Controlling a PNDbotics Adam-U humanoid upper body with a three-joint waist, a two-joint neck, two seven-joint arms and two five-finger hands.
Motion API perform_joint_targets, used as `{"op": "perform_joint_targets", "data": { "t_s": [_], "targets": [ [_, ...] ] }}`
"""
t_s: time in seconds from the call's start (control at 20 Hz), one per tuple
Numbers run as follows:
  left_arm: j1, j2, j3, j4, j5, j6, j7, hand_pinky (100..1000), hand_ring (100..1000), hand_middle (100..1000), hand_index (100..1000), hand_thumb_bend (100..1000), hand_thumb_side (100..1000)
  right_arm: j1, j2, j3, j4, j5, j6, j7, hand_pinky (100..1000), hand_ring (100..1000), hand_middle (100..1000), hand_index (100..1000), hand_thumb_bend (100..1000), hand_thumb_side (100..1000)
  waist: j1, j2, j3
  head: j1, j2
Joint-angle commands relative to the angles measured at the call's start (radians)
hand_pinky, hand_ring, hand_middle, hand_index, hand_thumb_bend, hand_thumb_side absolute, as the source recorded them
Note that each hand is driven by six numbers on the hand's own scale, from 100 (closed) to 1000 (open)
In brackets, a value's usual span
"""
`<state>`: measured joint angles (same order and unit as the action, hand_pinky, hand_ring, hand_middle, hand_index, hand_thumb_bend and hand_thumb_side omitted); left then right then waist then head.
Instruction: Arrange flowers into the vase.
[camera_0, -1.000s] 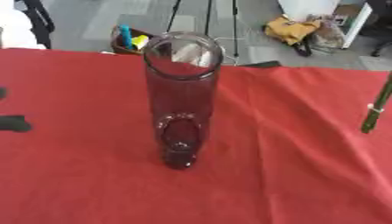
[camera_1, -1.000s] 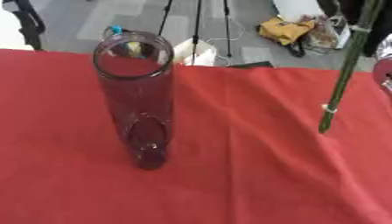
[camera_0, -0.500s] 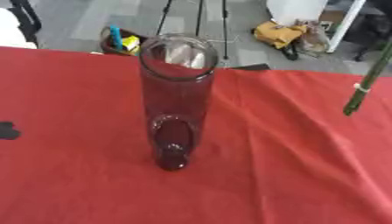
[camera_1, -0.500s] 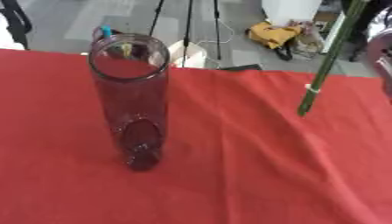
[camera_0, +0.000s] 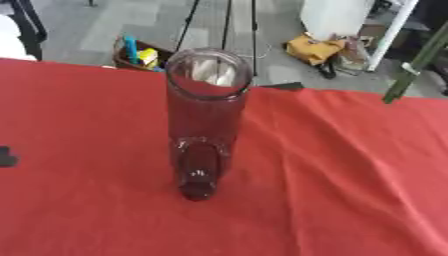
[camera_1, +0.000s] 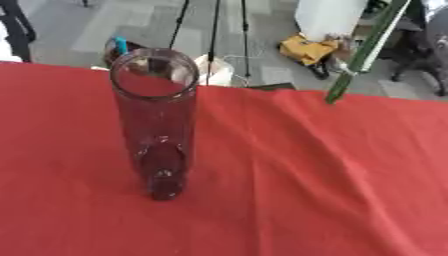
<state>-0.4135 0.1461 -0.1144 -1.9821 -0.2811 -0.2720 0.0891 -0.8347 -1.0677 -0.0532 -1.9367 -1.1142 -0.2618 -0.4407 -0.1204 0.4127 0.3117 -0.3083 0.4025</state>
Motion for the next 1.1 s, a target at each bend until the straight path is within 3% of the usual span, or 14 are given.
{"op": "perform_joint_targets", "data": {
  "t_s": [0.05,0.45,1.1],
  "targets": [
    [-0.013,0.015,-0.015,-0.018,0.009,-0.001,-0.007,721,577,777,873,100,1000,-0.034,-0.014,-0.003,-0.002,-0.043,-0.029,0.002,100,100,100,100,100,817,0.002,-0.031,0.007,-0.032,-0.021],
    [-0.016,0.016,-0.024,-0.018,0.019,0.001,-0.022,722,577,777,873,100,1000,-0.092,0.011,0.01,0.02,-0.108,-0.05,0.007,100,100,100,100,100,818,-0.008,-0.037,0.035,-0.088,-0.025],
    [-0.022,0.014,-0.026,-0.018,0.026,0.005,-0.031,722,577,778,874,100,1000,-0.137,0.032,0.021,0.028,-0.145,-0.074,-0.009,100,100,100,100,100,813,-0.019,-0.045,0.065,-0.121,-0.027]
  ]
}}
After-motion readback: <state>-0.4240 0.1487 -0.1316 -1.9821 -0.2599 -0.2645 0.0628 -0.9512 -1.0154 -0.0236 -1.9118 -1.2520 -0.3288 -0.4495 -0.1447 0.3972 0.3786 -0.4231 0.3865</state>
